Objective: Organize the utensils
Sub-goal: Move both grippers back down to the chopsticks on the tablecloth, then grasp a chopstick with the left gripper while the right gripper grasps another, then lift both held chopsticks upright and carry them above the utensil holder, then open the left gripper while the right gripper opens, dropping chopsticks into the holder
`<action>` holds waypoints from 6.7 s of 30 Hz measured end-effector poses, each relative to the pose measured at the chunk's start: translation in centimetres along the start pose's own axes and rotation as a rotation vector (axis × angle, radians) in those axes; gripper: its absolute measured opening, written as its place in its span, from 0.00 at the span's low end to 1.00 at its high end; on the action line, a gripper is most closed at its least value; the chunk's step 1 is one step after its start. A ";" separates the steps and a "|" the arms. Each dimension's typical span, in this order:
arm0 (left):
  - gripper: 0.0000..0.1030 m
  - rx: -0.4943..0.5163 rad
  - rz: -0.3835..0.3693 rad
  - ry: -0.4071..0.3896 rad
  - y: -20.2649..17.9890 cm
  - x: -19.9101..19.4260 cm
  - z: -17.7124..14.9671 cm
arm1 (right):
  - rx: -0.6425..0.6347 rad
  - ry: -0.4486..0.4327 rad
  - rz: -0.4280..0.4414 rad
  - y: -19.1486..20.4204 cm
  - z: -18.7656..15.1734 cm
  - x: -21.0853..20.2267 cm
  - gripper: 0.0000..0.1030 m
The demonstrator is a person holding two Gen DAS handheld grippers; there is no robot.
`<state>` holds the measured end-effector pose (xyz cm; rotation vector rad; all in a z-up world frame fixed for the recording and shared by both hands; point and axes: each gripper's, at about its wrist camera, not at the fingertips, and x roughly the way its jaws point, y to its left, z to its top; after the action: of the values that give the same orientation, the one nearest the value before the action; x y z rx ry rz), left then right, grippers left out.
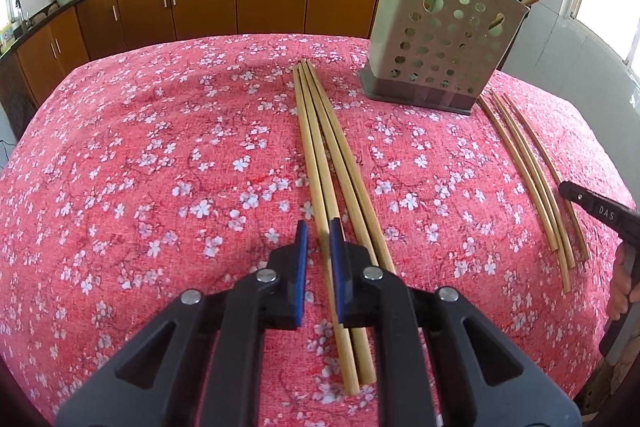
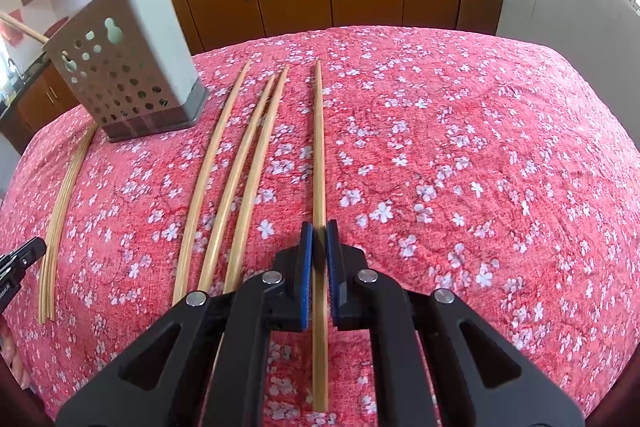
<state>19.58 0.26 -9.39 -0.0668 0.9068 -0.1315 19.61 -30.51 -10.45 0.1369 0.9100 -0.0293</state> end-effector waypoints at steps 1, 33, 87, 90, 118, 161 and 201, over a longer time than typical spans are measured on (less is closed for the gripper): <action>0.12 -0.002 0.001 0.000 0.0 0.0 0.0 | -0.005 -0.001 0.004 0.2 -0.1 0.0 0.08; 0.11 -0.140 0.150 -0.027 8.5 2.0 2.9 | 0.020 -0.061 -0.062 -1.8 1.8 1.3 0.08; 0.11 -0.131 0.158 -0.029 8.1 0.5 1.6 | 0.038 -0.061 -0.040 -2.1 0.1 0.0 0.09; 0.11 -0.130 0.161 -0.028 7.9 0.6 1.6 | 0.037 -0.060 -0.043 -1.9 0.1 0.0 0.09; 0.08 -0.022 0.224 -0.058 5.6 -1.5 1.7 | 0.026 -0.129 -0.050 -1.5 0.5 -2.4 0.08; 0.08 0.049 -0.179 -0.574 -4.7 -23.2 14.2 | -0.003 -0.654 0.318 6.1 13.6 -23.0 0.08; 0.29 -0.162 0.050 -0.210 7.1 -7.6 7.1 | 0.101 -0.142 0.082 -1.9 5.5 -5.6 0.19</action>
<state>21.21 8.37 0.11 -0.2048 0.7075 -0.0039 20.28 -33.25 -2.90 0.2625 0.7602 -0.0082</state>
